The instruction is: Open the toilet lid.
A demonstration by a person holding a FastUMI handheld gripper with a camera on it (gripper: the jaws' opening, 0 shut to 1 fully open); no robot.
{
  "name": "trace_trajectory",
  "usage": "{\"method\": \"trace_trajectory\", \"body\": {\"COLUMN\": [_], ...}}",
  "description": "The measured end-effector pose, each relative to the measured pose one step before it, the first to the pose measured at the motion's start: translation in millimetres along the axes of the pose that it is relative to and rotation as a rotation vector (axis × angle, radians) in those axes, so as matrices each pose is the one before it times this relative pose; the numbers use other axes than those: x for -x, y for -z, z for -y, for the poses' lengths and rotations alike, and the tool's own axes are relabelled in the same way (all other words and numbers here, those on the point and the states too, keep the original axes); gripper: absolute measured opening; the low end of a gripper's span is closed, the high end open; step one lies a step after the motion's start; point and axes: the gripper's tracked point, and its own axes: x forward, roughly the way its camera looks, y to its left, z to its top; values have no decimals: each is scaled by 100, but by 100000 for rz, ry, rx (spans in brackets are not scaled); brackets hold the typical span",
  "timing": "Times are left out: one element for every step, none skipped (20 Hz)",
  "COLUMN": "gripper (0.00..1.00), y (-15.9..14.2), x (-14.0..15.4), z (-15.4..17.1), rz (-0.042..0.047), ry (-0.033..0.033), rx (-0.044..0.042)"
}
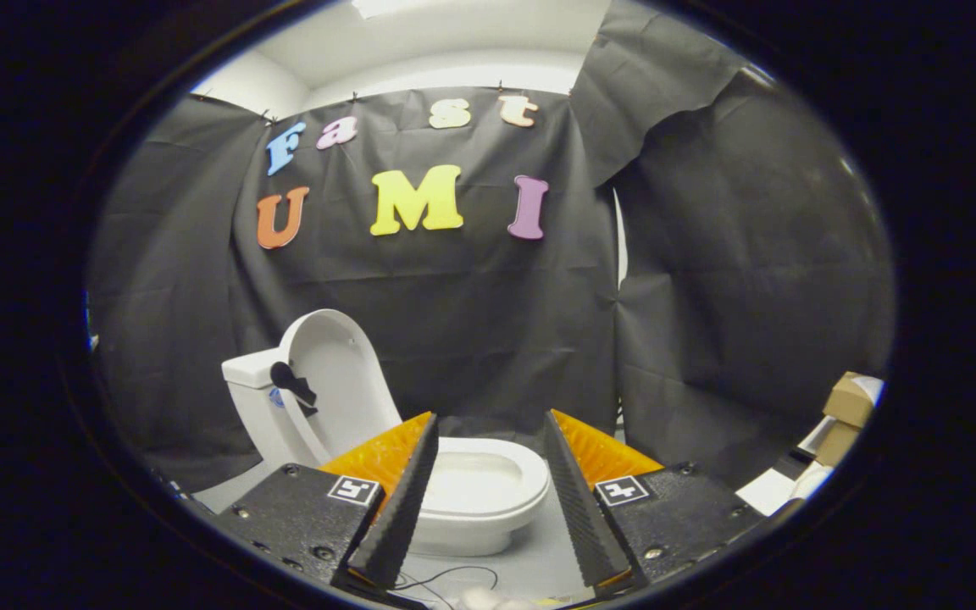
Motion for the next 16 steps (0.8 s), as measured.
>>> {"method": "trace_trajectory", "body": {"gripper": [79,79,79,79,79,79,79,79,79,79,79,79,79,79,79,79], "y": [659,601,550,501,351,629,370,151,-66,-87,-174,-46,-232,-245,-115,-14], "x": [109,-42,22,44,64,-112,-9,-86,133,64,132,139,46,106,81,-13], "z": [502,308,348,248,-45,-206,-218,-77,-147,-417,-372,-235,81,47,46,3], "rz": [-767,-534,-425,12,285,-196,-131,328,325,157,59,111,676,520,313,-145], "ry": [550,685,911,755,365,338,413,528,343,-404,-971,-335,205,77,146,146], "rx": [361,533,165,-329,-540,160,992,1191,934,28,-348,216,313,-18,-513,-918]}}
